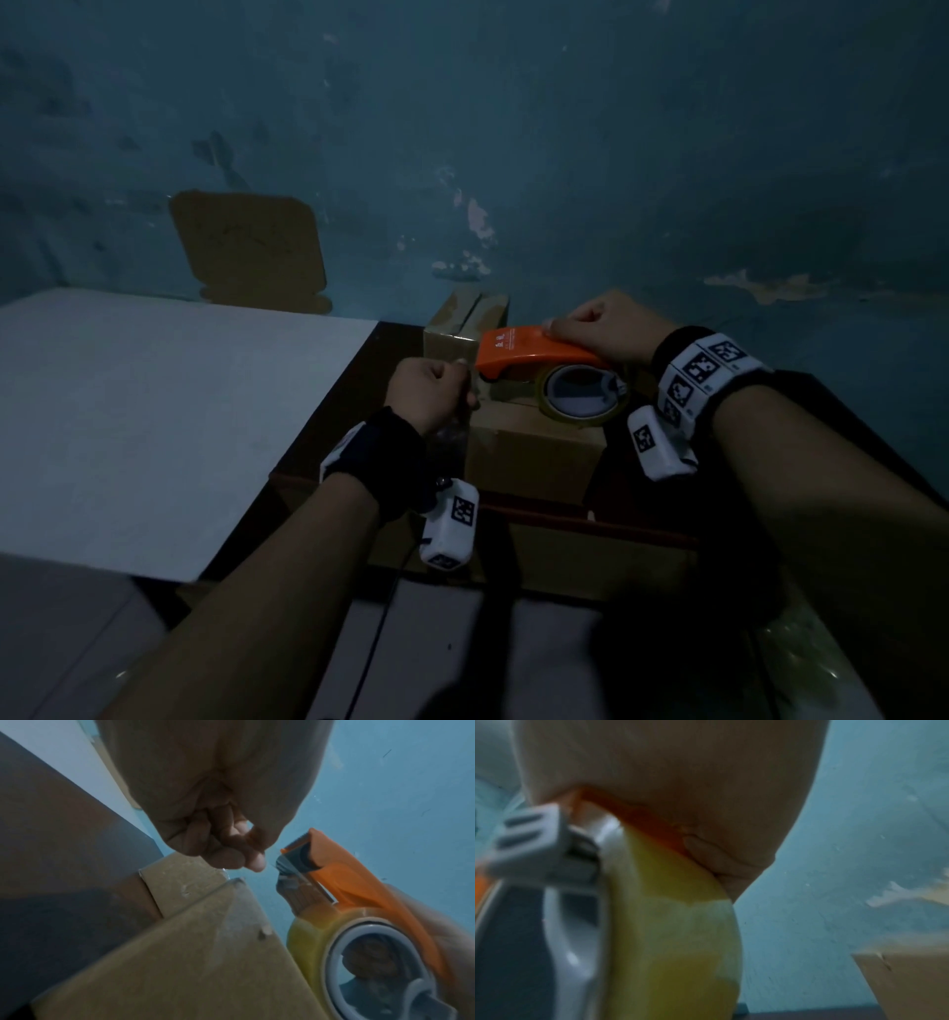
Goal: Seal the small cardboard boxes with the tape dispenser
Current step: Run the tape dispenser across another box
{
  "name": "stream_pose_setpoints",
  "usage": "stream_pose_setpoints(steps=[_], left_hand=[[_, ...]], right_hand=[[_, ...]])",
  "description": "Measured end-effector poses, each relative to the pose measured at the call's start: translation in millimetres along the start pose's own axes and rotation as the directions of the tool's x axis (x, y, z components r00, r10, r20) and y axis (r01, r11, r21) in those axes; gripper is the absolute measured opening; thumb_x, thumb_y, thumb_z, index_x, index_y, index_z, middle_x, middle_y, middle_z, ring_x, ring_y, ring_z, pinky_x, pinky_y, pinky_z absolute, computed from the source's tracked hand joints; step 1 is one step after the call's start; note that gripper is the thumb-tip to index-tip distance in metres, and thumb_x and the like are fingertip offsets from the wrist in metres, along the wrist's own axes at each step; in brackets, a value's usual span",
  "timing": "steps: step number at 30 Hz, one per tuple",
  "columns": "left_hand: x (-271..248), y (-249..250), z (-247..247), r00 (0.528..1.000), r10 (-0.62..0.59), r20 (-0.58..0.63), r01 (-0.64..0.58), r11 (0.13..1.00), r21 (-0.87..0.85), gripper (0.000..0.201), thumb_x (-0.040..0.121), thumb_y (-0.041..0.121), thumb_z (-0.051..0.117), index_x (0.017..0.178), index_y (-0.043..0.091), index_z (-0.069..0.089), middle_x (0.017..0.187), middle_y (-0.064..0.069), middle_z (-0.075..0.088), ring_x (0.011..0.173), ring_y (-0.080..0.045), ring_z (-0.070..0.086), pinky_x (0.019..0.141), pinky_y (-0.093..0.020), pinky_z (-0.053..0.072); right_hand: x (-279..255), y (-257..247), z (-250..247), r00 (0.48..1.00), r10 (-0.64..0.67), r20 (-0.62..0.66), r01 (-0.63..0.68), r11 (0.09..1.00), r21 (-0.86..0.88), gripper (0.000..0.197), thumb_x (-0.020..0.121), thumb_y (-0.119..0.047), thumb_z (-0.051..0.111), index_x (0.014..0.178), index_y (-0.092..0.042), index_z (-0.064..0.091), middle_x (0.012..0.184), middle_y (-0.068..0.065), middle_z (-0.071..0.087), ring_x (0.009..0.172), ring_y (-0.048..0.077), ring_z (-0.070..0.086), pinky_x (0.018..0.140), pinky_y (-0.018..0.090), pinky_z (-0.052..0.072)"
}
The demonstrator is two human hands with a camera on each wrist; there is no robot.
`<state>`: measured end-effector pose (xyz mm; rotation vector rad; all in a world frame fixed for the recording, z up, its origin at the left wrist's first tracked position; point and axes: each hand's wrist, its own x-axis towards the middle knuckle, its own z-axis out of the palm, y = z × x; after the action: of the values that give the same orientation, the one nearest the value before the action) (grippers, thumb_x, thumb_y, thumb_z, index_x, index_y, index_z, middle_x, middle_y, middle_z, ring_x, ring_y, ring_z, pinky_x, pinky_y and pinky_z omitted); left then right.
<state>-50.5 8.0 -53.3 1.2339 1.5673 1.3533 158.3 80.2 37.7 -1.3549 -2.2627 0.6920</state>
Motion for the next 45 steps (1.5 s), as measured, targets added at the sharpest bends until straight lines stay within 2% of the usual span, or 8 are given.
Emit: stream_pose_setpoints(steps=[7,12,18,23,29,34,42,45], left_hand=[[-3.0,-16.2,-9.6,0.999,-0.040,-0.004,0.040,0.999,0.030,0.044,0.098,0.030,0.051,0.062,0.009,0.064,0.046,0.001,0.060,0.042,-0.008,0.054,0.050,-0.023,0.042],[-4.5,-24.0,-8.2,0.994,-0.102,0.030,0.104,0.990,-0.093,0.041,0.099,0.029,0.050,0.076,0.001,0.068,0.066,-0.009,0.068,0.057,-0.015,0.063,0.055,-0.027,0.050],[-6.0,-23.6,-3.0,0.995,-0.097,0.038,0.102,0.980,-0.171,0.038,0.099,0.025,0.051,0.073,0.001,0.064,0.062,-0.008,0.067,0.052,-0.013,0.062,0.048,-0.023,0.048],[-3.8,-28.9,-3.5,0.990,-0.114,0.079,0.123,0.985,-0.124,0.040,0.099,0.029,0.050,0.066,0.010,0.064,0.061,-0.003,0.067,0.053,-0.009,0.062,0.056,-0.026,0.048],[-9.6,-29.2,3.9,0.996,-0.083,0.041,0.086,0.993,-0.079,0.053,0.100,0.027,0.049,0.048,0.019,0.053,0.038,0.008,0.051,0.035,-0.001,0.047,0.054,-0.025,0.039],[-12.0,-33.3,11.0,0.999,-0.047,-0.018,0.045,0.996,-0.079,0.055,0.100,0.025,0.049,0.046,0.017,0.046,0.034,0.009,0.043,0.030,-0.002,0.040,0.039,-0.016,0.033],[-2.2,-45.1,12.0,1.000,-0.008,-0.001,0.008,0.996,0.085,0.054,0.098,0.033,0.050,0.048,0.019,0.038,0.043,0.005,0.037,0.044,-0.011,0.038,0.057,-0.027,0.032],[1.1,-49.4,11.0,0.997,-0.068,0.045,0.062,0.991,0.121,0.052,0.097,0.042,0.048,0.060,0.006,0.052,0.062,-0.014,0.054,0.061,-0.025,0.054,0.065,-0.029,0.038]], right_hand=[[-3.8,3.4,-2.0,0.999,0.035,-0.005,-0.035,0.999,-0.022,0.048,0.088,-0.050,0.061,0.052,-0.019,0.055,0.053,0.001,0.049,0.047,0.012,0.048,0.052,0.024,0.037],[1.4,2.6,5.5,0.999,0.041,-0.025,-0.040,0.999,0.036,0.051,0.087,-0.049,0.062,0.046,-0.023,0.048,0.049,0.001,0.044,0.044,0.014,0.045,0.051,0.026,0.035],[-0.2,4.9,6.9,0.997,0.065,-0.043,-0.062,0.996,0.064,0.046,0.087,-0.048,0.062,0.054,-0.018,0.053,0.053,0.003,0.049,0.047,0.015,0.048,0.050,0.023,0.037],[3.5,6.1,8.9,0.996,0.067,-0.054,-0.062,0.994,0.087,0.050,0.088,-0.046,0.061,0.048,-0.021,0.044,0.050,0.002,0.043,0.045,0.016,0.043,0.053,0.027,0.035],[5.5,4.3,10.3,0.996,0.072,-0.059,-0.066,0.993,0.095,0.053,0.089,-0.043,0.060,0.045,-0.021,0.041,0.046,0.000,0.038,0.041,0.016,0.038,0.052,0.028,0.031],[8.0,1.4,12.8,0.995,0.087,-0.047,-0.083,0.993,0.083,0.048,0.089,-0.043,0.060,0.051,-0.018,0.044,0.051,0.004,0.042,0.045,0.018,0.043,0.052,0.028,0.034],[10.8,3.5,15.1,0.995,0.088,-0.051,-0.084,0.994,0.073,0.044,0.086,-0.047,0.060,0.055,-0.017,0.047,0.055,0.007,0.044,0.050,0.022,0.044,0.055,0.032,0.035],[11.0,2.0,16.0,0.995,0.087,-0.044,-0.085,0.995,0.058,0.040,0.086,-0.047,0.059,0.065,-0.013,0.054,0.057,0.007,0.046,0.051,0.021,0.047,0.054,0.031,0.036]])
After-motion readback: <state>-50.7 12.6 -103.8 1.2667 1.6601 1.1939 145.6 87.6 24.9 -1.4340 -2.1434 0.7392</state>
